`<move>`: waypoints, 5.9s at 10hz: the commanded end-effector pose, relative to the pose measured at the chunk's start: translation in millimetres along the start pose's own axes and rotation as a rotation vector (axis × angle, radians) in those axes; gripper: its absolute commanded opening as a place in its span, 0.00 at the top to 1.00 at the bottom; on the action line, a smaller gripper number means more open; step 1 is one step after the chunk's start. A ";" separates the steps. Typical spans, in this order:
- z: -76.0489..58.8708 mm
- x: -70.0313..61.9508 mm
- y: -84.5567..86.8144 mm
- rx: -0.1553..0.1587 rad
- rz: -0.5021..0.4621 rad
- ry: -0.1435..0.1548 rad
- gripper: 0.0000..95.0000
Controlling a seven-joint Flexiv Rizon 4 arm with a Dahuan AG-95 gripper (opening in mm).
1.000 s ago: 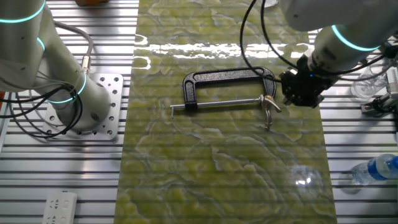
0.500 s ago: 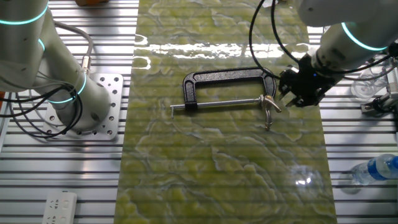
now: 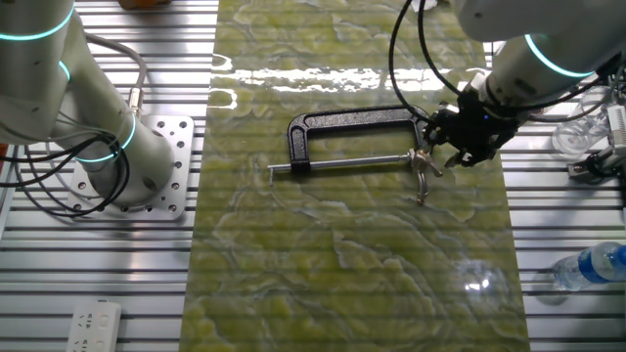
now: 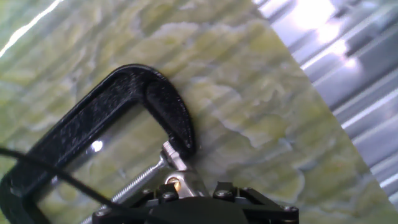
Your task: Turn off the water tap
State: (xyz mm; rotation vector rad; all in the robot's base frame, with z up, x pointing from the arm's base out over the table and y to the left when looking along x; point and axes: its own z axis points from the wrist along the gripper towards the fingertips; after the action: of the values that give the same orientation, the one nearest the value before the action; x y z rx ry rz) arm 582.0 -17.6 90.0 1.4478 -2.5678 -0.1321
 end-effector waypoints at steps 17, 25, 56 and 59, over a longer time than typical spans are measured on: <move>16.7 9.9 9.2 0.083 -0.118 0.005 0.60; 15.8 6.8 10.8 0.092 -0.057 0.015 0.80; -1.2 7.1 12.9 0.069 0.147 -0.023 0.60; -61.1 -1.6 28.1 0.062 0.598 -0.105 1.00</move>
State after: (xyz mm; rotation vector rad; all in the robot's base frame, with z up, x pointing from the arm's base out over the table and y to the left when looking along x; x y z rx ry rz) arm 570.0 -6.8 133.0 1.1879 -2.7619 -0.0410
